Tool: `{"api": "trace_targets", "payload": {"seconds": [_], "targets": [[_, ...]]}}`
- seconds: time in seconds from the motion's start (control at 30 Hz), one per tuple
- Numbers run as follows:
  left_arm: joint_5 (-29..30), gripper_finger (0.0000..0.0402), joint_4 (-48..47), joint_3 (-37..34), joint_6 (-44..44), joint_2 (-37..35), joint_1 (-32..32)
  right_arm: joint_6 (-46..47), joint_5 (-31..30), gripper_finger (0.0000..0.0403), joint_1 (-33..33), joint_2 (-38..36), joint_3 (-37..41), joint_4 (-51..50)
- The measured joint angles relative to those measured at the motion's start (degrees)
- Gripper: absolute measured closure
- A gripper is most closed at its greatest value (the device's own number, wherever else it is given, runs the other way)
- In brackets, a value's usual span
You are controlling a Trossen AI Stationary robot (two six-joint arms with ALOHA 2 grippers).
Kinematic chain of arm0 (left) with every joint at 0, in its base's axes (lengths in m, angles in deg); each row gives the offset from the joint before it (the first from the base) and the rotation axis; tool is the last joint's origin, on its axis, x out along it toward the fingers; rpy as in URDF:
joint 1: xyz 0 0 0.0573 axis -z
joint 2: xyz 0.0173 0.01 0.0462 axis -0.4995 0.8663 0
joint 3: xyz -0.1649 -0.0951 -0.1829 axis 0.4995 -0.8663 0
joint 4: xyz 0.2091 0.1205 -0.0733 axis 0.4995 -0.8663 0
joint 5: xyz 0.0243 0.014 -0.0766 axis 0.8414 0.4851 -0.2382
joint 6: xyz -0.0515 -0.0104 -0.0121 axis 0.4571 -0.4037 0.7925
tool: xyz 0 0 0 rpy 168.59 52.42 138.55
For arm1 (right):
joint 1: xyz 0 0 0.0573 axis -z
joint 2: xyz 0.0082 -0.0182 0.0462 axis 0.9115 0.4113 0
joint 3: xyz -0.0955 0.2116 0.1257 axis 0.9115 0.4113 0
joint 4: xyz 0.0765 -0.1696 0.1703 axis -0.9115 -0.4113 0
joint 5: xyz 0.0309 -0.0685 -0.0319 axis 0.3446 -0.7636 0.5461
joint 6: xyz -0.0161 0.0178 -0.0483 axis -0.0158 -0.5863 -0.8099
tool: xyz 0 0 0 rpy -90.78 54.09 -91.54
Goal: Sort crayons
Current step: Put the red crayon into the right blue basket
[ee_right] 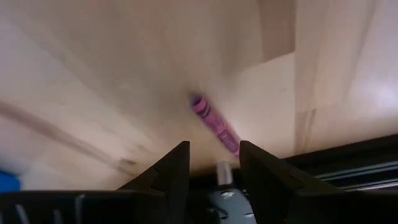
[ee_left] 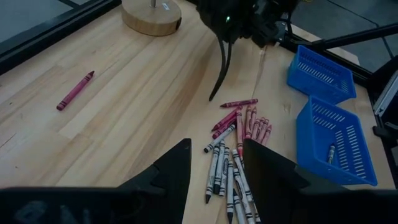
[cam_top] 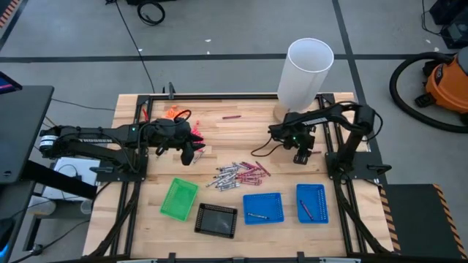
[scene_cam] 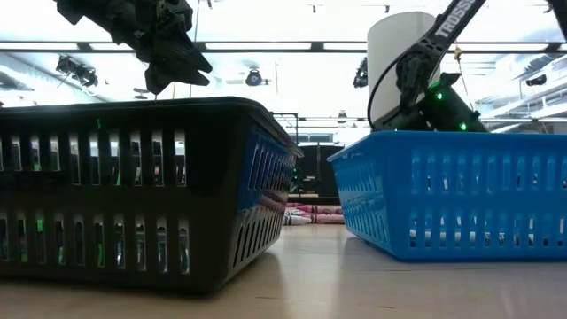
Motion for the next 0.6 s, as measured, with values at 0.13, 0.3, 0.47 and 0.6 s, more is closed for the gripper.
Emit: {"api": "trace_targets", "payload": {"seconds": [0.13, 0.3, 0.47, 0.6], "targets": [[0.0, 0.0246, 0.0, 0.0, 0.0, 0.0, 0.0, -2.6, 0.7, 0.0255, 0.0, 2.8, 0.0, 2.5], [0.0, 0.0246, 0.0, 0.0, 0.0, 0.0, 0.0, -4.0, 0.2, 0.0276, 0.0, 4.8, -0.1, 3.2], [0.0, 0.0246, 0.0, 0.0, 0.0, 0.0, 0.0, -4.7, -0.2, 0.0331, -0.1, 4.2, 0.0, 4.1], [0.0, 0.0246, 0.0, 0.0, 0.0, 0.0, 0.0, -5.3, -0.5, 0.0373, -0.1, 4.0, 0.0, 4.2]]}}
